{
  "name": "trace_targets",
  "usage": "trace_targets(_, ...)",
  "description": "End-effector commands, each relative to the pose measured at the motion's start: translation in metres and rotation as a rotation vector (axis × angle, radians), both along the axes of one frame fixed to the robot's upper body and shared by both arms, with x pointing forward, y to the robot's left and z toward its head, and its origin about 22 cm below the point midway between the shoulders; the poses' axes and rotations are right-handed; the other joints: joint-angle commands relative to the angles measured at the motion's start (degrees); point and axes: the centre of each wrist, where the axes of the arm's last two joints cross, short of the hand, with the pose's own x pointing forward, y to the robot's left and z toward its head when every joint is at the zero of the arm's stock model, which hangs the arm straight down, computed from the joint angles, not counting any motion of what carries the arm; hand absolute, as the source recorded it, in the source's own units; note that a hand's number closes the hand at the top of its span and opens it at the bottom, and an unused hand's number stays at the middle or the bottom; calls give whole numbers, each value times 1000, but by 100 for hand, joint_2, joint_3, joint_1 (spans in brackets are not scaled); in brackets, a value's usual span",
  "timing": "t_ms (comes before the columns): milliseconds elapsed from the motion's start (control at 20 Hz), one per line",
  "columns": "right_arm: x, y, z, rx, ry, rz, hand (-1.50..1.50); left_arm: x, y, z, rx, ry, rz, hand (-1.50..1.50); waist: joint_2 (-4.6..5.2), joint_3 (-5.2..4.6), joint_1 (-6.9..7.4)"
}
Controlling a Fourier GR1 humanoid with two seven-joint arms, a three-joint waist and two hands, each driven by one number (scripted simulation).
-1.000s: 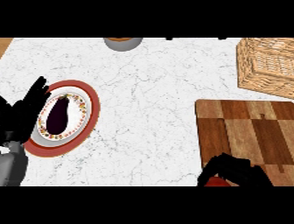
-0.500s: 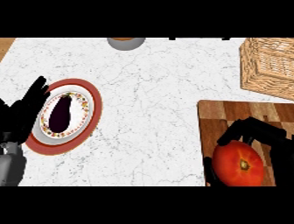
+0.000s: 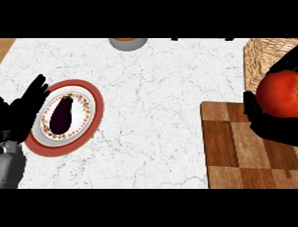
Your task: Pick the tomato from the cutting board and place it in the basket
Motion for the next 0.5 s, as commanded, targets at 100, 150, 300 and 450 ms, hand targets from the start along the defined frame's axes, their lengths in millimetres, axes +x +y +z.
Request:
trace_targets(100,43,-34,17,-75,9,-157,150,7,14,-5,0,6,-6,0,16,1,-24)
trace_targets(150,61,-32,7,-75,-8,-187,150,2,2,0,-6,1,0,0,16,4,32)
trace_targets(300,77,-57,18,-85,-7,-240,150,7,-6,5,-14,5,-4,0,11,4,14)
trace_targets(450,86,-82,14,-90,8,-254,150,1,-2,-2,1,2,-3,0,7,4,3)
